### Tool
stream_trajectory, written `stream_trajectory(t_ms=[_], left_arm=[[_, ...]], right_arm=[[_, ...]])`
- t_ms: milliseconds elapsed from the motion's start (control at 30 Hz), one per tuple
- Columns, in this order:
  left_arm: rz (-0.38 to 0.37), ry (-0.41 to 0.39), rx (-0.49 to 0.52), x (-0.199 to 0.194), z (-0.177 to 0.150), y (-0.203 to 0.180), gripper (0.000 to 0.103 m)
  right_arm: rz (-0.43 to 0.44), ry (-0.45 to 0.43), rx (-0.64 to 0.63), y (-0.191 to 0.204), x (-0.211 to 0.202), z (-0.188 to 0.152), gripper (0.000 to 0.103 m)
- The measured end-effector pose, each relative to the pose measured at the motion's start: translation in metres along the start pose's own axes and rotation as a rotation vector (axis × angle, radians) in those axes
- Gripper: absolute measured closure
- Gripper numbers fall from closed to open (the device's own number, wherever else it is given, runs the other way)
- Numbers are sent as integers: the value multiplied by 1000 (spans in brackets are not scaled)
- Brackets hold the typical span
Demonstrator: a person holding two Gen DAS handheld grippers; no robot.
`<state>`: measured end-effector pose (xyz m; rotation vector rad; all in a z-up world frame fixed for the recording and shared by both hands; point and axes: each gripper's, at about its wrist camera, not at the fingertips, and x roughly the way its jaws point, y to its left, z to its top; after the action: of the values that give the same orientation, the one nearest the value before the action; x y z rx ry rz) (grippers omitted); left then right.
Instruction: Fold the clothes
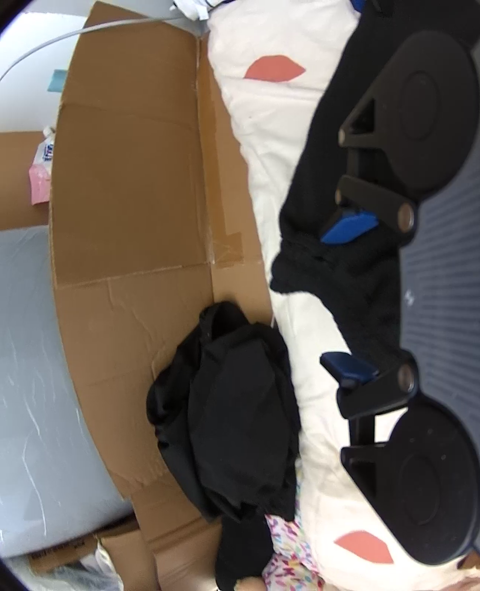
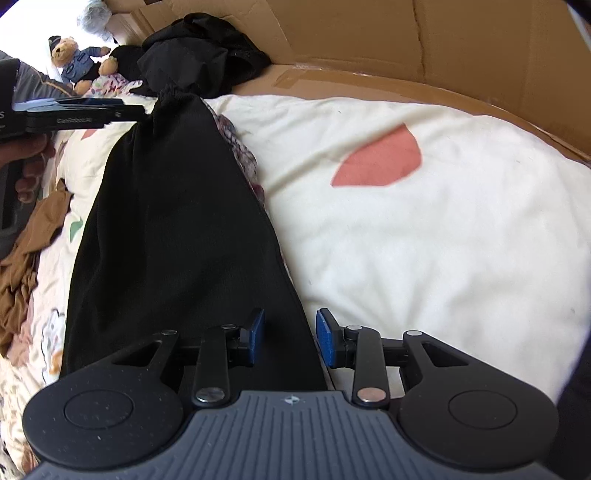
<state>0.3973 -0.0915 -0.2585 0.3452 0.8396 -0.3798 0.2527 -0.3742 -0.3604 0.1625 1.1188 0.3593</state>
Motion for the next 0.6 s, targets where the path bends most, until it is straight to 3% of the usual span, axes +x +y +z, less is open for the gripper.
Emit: stream_trajectory(t_ms=[600], left_arm=[[-119, 141, -129, -82, -87, 10, 32]], right_arm=[[-78, 67, -166, 19, -57, -62, 69]])
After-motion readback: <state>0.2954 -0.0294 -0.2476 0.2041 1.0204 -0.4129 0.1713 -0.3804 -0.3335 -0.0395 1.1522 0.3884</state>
